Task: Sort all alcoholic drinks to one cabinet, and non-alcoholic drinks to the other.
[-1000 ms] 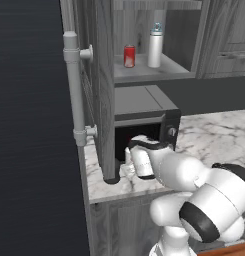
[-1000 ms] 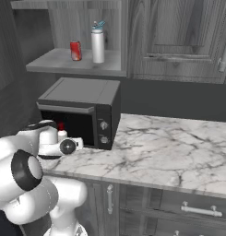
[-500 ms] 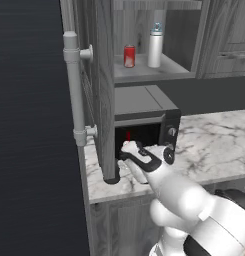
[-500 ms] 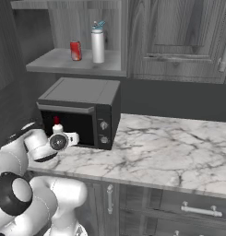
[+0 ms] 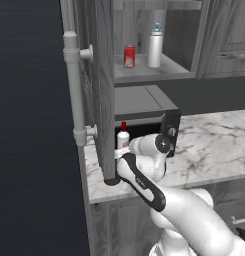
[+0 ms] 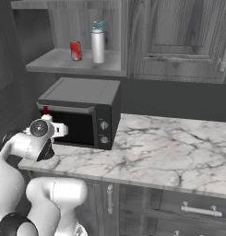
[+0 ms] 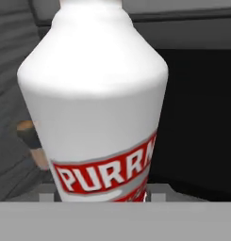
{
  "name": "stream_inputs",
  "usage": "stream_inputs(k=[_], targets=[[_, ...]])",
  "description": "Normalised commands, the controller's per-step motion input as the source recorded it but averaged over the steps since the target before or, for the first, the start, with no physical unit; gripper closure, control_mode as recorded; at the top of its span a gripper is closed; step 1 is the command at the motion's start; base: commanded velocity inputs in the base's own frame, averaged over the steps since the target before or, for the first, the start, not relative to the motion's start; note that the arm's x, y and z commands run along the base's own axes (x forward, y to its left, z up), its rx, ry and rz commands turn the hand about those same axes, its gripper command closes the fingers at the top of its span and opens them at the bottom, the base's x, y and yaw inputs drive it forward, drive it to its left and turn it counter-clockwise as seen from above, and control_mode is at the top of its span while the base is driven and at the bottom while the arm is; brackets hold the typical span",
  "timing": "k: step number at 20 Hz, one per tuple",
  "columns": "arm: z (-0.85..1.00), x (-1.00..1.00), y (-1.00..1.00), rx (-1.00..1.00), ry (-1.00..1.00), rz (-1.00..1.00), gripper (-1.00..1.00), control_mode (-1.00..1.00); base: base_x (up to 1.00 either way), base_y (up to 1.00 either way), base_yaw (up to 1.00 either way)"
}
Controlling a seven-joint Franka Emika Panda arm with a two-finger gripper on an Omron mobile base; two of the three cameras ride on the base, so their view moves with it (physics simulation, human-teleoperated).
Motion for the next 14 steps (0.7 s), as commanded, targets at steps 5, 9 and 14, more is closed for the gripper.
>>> stream_inputs(k=[5,9,14], targets=[[0.16,-0.35,-0.52,0.00,0.19,-0.01,1.00,-1.00,0.00,0.00,0.00],[0.16,-0.31,-0.59,0.00,0.15,-0.02,1.00,-1.00,0.00,0.00,0.00],[0.20,-0.34,-0.52,0.00,0.08,-0.02,1.00,-1.00,0.00,0.00,0.00]])
